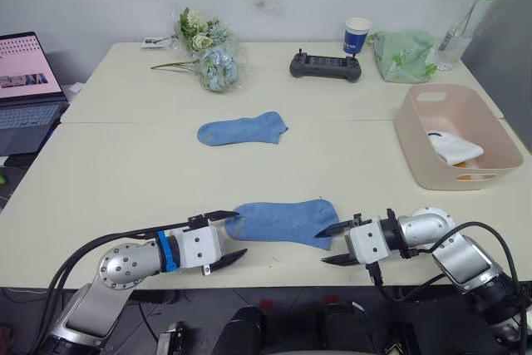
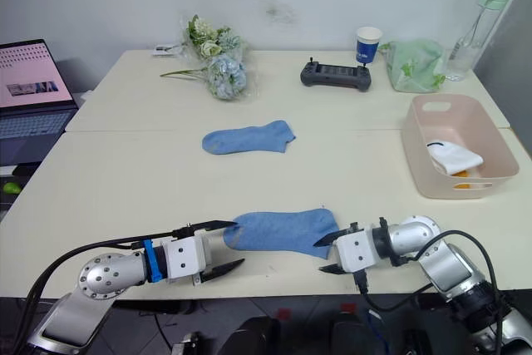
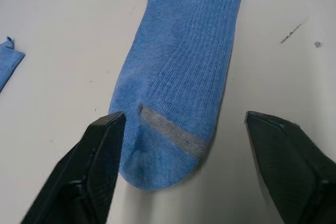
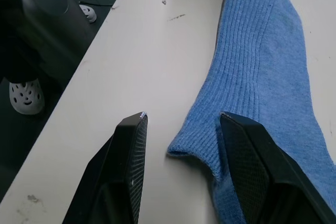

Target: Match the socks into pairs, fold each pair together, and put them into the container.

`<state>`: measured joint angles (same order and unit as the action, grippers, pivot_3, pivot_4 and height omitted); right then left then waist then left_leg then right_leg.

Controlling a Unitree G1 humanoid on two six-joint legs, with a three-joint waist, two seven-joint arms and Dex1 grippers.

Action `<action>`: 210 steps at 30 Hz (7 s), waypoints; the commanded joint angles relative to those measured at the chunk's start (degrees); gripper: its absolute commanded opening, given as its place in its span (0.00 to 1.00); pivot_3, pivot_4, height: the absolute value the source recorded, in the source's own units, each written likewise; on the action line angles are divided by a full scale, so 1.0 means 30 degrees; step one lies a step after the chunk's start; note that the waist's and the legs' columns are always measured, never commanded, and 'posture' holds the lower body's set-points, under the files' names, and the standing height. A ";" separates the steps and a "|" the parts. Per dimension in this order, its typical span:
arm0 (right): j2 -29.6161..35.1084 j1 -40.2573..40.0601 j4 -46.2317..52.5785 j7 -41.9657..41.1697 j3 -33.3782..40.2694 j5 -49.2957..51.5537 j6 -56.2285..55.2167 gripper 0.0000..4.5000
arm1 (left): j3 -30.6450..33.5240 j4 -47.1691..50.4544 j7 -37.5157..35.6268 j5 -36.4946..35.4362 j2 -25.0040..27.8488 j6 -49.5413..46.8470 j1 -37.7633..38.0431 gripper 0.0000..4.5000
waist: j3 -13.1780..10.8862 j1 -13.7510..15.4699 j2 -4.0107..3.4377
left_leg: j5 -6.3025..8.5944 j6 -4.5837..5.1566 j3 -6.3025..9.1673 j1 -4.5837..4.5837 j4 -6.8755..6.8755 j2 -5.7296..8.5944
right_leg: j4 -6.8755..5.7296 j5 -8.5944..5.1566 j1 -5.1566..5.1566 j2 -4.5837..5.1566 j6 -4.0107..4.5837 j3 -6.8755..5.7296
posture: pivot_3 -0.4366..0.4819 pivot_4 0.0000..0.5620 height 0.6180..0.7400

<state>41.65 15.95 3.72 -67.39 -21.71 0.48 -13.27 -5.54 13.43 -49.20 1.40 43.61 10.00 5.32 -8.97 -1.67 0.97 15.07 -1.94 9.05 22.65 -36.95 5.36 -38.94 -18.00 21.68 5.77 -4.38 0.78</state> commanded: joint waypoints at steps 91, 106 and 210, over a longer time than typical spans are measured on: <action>-0.2806 0.0901 0.0299 0.3323 0.0971 0.1393 0.7257 0.00 | -0.1313 -0.2151 -0.1007 -0.2206 -0.2043 -0.4448 -0.4184 0.01 | -0.0025 -0.0055 -0.0021 | 0.0007 0.0008 0.0006 0.0056 -0.0010 0.0012 | -0.0020 -0.0004 0.0083 0.0010 0.0009 0.0013 | 0.48 0.27 1.00; -0.1410 -0.0358 0.1393 0.2522 0.4038 0.4264 0.7022 0.00 | 0.0567 -0.1254 -0.1076 -0.3894 -0.1525 -0.2925 -0.2313 0.01 | -0.0014 -0.0090 -0.0030 | 0.0013 0.0017 0.0013 -0.0090 0.0015 -0.0001 | 0.0007 -0.0007 -0.0074 0.0004 0.0007 0.0016 | 0.48 0.27 1.00; -0.3481 0.1207 0.2331 0.7578 0.5345 0.2689 1.0218 1.00 | -0.2544 -0.1202 0.1922 -0.1719 -0.6756 -1.5934 -0.8308 0.01 | 0.0014 -0.0275 -0.0013 | 0.0004 -0.0016 0.0004 0.0065 -0.0032 0.0026 | -0.0056 -0.0003 0.0094 0.0005 0.0000 0.0038 | 0.48 0.27 1.00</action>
<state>30.73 18.75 9.33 -43.55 -5.76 7.98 19.33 -11.27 6.54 -44.15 -3.21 23.80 -34.85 -20.54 -8.92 -2.49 0.93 15.08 -1.99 9.06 22.85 -37.05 5.44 -39.10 -18.01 21.94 5.79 -4.38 0.89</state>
